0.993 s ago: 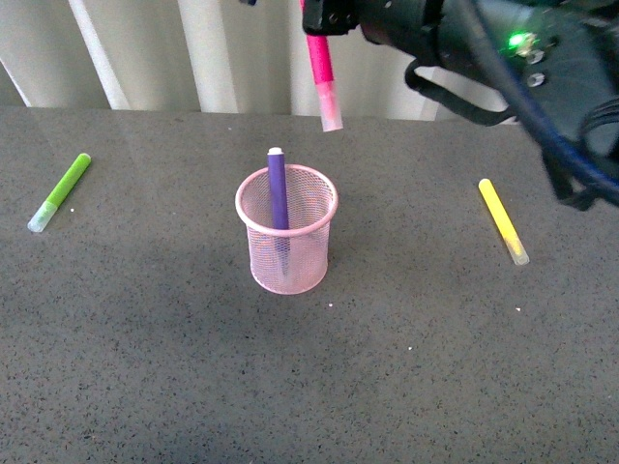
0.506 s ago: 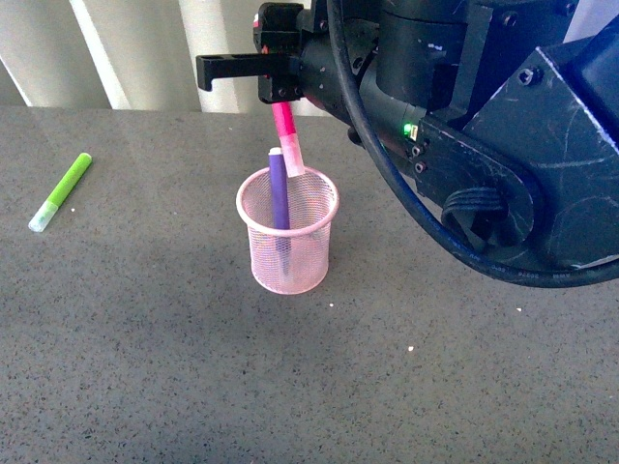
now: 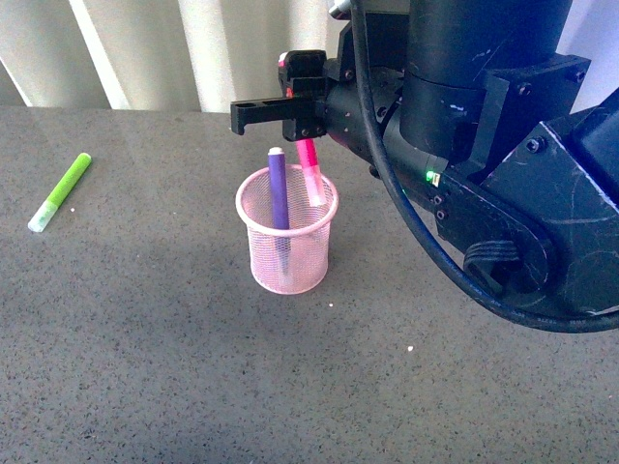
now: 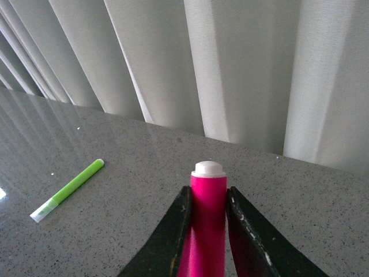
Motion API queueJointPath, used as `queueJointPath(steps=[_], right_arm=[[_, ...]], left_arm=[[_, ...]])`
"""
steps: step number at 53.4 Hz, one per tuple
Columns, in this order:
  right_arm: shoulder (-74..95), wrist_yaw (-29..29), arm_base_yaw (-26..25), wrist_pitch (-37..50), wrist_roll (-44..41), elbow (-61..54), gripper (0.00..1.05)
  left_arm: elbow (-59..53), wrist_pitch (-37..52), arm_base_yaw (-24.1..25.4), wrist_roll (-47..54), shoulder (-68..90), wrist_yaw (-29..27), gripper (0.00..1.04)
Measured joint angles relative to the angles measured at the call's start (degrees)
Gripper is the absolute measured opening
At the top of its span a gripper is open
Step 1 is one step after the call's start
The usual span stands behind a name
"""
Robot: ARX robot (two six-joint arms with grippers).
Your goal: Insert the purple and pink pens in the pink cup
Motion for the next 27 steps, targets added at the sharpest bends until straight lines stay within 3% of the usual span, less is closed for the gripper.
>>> queueJointPath(steps=[25, 27], right_arm=[[-0.7, -0.2, -2.8, 0.4, 0.2, -2.1, 0.99], [-1.2, -0.3, -3.1, 0.5, 0.3, -2.6, 1.00]], left_arm=[[0.0, 0.0, 0.0, 0.0, 0.0, 0.0, 0.98], [0.0, 0.0, 0.0, 0.0, 0.0, 0.0, 0.98]])
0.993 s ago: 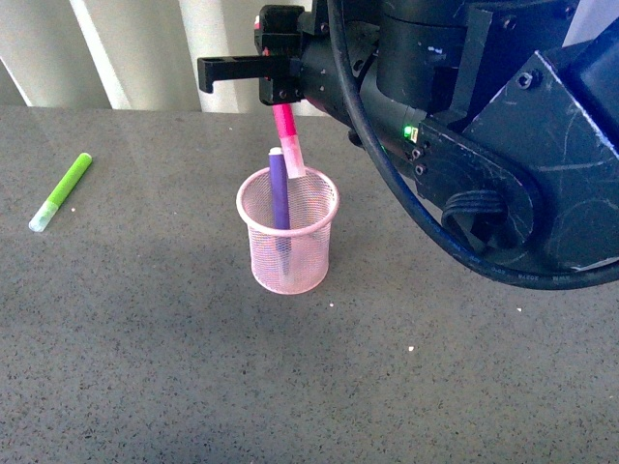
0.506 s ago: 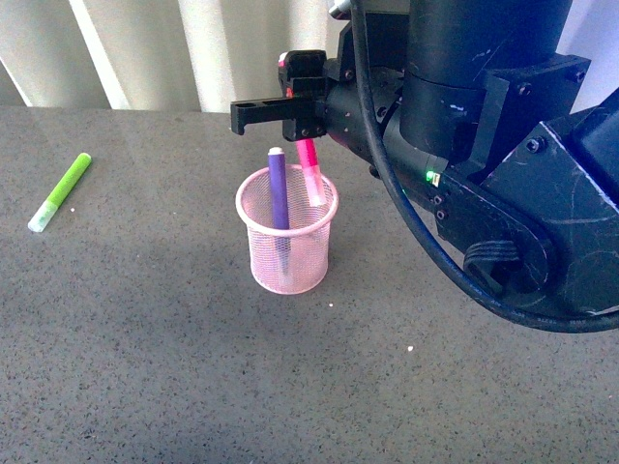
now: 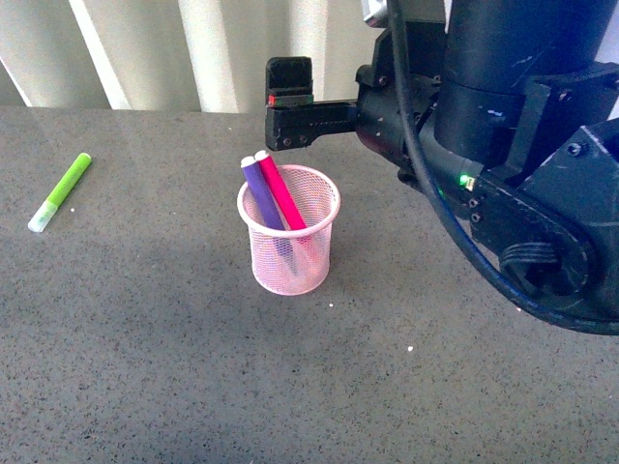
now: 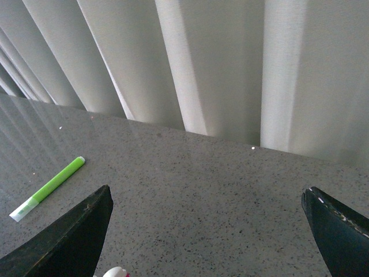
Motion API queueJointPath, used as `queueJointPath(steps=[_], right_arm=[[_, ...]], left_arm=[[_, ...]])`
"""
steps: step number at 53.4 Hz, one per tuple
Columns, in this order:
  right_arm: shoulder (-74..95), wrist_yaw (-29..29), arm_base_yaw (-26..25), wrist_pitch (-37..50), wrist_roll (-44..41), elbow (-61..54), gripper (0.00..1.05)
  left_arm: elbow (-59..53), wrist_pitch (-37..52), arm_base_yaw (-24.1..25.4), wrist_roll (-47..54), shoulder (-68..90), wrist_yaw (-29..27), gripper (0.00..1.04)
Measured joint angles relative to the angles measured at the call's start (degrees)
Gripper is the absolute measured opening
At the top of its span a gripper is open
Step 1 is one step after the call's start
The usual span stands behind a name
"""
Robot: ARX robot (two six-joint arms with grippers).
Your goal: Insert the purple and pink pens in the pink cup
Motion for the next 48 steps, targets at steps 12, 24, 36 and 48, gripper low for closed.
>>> queueJointPath(steps=[12, 24, 36, 48], right_arm=[[-15.1, 3.3, -7.0, 1.6, -4.8, -11.2, 0.98], [-39.9, -4.4, -20.5, 0.1, -6.7, -30.0, 0.98], [-61.7, -18.6, -37.0, -9.3, -5.2, -43.0, 0.98], [-76.5, -12.5, -41.7, -22.7, -6.9, -48.0, 0.85]], left_arm=[[0.0, 0.0, 0.0, 0.0, 0.0, 0.0, 0.98], [0.0, 0.0, 0.0, 0.0, 0.0, 0.0, 0.98], [0.0, 0.0, 0.0, 0.0, 0.0, 0.0, 0.98], [0.0, 0.0, 0.0, 0.0, 0.0, 0.0, 0.98]])
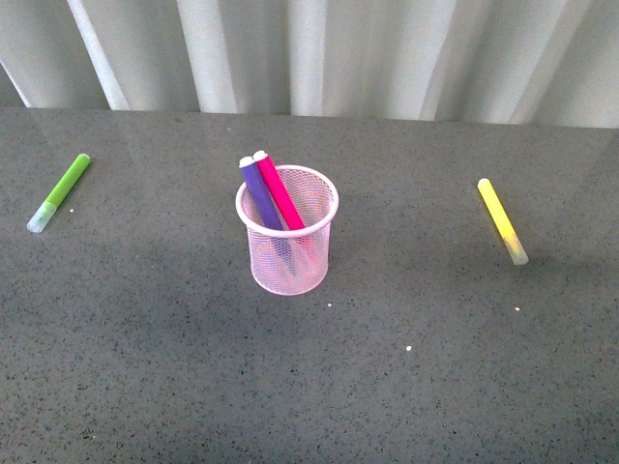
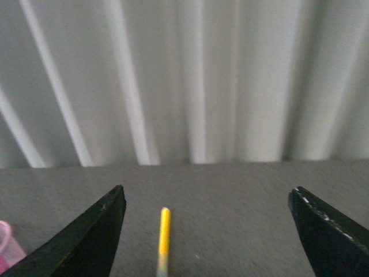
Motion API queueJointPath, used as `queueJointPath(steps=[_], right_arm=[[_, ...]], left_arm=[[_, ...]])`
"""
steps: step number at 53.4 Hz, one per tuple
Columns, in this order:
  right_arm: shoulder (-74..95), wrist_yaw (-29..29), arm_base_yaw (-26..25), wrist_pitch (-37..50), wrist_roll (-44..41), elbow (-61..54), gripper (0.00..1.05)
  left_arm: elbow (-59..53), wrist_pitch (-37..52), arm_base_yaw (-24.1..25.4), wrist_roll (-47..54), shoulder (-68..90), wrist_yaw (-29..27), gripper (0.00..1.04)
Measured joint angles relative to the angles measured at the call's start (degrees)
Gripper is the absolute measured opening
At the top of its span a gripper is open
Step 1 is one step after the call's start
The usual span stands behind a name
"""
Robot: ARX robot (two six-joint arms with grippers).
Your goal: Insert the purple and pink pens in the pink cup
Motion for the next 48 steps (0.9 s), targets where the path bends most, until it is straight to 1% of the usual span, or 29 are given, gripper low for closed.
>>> queueJointPath(steps=[2, 3, 5, 7, 11, 13, 14, 21, 22, 24, 25, 28, 31, 48], right_arm=[[-3.8, 3.4, 1.2, -3.6, -0.9, -1.2, 0.77], [-6.4, 5.1, 2.1, -5.8, -1.4, -2.0, 0.72], [-9.9, 6.7, 3.5, -8.0, -1.8, -2.8, 0.63], [-11.1, 7.6, 4.6, -6.4, -2.3, -4.0, 0.54], [-12.9, 8.7, 5.9, -7.1, -2.7, -4.3, 0.44], [-14.1, 9.5, 6.6, -8.6, -2.8, -4.4, 0.37], [-14.4, 9.6, 6.8, -9.0, -2.8, -4.4, 0.35], [-19.2, 11.5, 8.5, -13.2, -2.8, -4.4, 0.13], [-20.4, 12.8, 9.6, -14.3, -2.8, -4.4, 0.08], [-21.6, 15.5, 11.2, -15.5, -2.9, -4.5, 0.03], [-22.4, 16.8, 12.3, -16.2, -3.0, -4.5, 0.04], [-24.1, 17.6, 14.3, -17.7, -3.0, -4.5, 0.03], [-25.5, 17.5, 15.1, -19.1, -3.0, -4.5, 0.03], [-34.6, 18.0, 15.2, -27.9, -3.0, -4.5, 0.03]], left_arm=[[0.0, 0.0, 0.0, 0.0, 0.0, 0.0, 0.98], [0.0, 0.0, 0.0, 0.0, 0.0, 0.0, 0.98], [0.0, 0.0, 0.0, 0.0, 0.0, 0.0, 0.98], [0.0, 0.0, 0.0, 0.0, 0.0, 0.0, 0.98], [0.0, 0.0, 0.0, 0.0, 0.0, 0.0, 0.98], [0.0, 0.0, 0.0, 0.0, 0.0, 0.0, 0.98], [0.0, 0.0, 0.0, 0.0, 0.0, 0.0, 0.98], [0.0, 0.0, 0.0, 0.0, 0.0, 0.0, 0.98], [0.0, 0.0, 0.0, 0.0, 0.0, 0.0, 0.98], [0.0, 0.0, 0.0, 0.0, 0.0, 0.0, 0.98], [0.0, 0.0, 0.0, 0.0, 0.0, 0.0, 0.98], [0.0, 0.0, 0.0, 0.0, 0.0, 0.0, 0.98], [0.0, 0.0, 0.0, 0.0, 0.0, 0.0, 0.98], [0.0, 0.0, 0.0, 0.0, 0.0, 0.0, 0.98]])
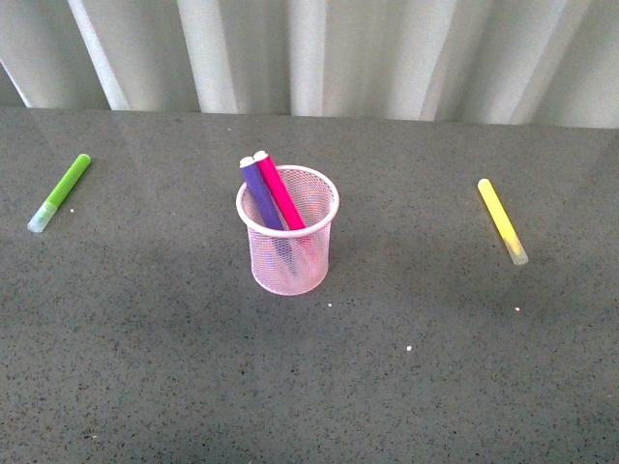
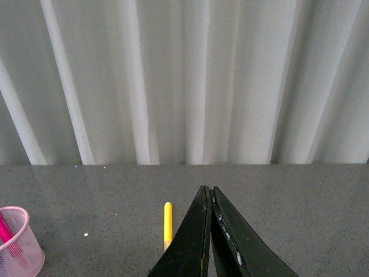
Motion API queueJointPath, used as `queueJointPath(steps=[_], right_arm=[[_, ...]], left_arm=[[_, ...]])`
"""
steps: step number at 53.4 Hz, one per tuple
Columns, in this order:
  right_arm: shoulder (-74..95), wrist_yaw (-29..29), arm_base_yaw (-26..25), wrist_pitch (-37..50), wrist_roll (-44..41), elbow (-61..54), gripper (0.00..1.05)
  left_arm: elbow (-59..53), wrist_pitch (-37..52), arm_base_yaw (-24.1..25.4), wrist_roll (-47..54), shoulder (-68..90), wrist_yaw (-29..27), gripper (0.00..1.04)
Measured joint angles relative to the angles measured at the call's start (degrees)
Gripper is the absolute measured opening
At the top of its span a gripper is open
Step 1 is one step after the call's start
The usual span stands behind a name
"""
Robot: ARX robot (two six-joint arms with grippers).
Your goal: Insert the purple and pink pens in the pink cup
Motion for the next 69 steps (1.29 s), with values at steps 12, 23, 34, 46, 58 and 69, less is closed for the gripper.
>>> queueJointPath(steps=[12, 23, 34, 46, 58, 69], right_arm=[[-3.1, 0.0, 0.0, -3.2, 0.0, 0.0, 0.03], [-8.8, 0.0, 0.0, -10.3, 0.0, 0.0, 0.03], [-14.4, 0.0, 0.0, -14.8, 0.0, 0.0, 0.03], [-14.4, 0.0, 0.0, -14.8, 0.0, 0.0, 0.04], [-14.4, 0.0, 0.0, -14.8, 0.0, 0.0, 0.41], [-14.4, 0.0, 0.0, -14.8, 0.0, 0.0, 0.76]], left_arm=[[0.0, 0.0, 0.0, 0.0, 0.0, 0.0, 0.98], [0.0, 0.0, 0.0, 0.0, 0.0, 0.0, 0.98], [0.0, 0.0, 0.0, 0.0, -0.1, 0.0, 0.98], [0.0, 0.0, 0.0, 0.0, 0.0, 0.0, 0.98], [0.0, 0.0, 0.0, 0.0, 0.0, 0.0, 0.98], [0.0, 0.0, 0.0, 0.0, 0.0, 0.0, 0.98]])
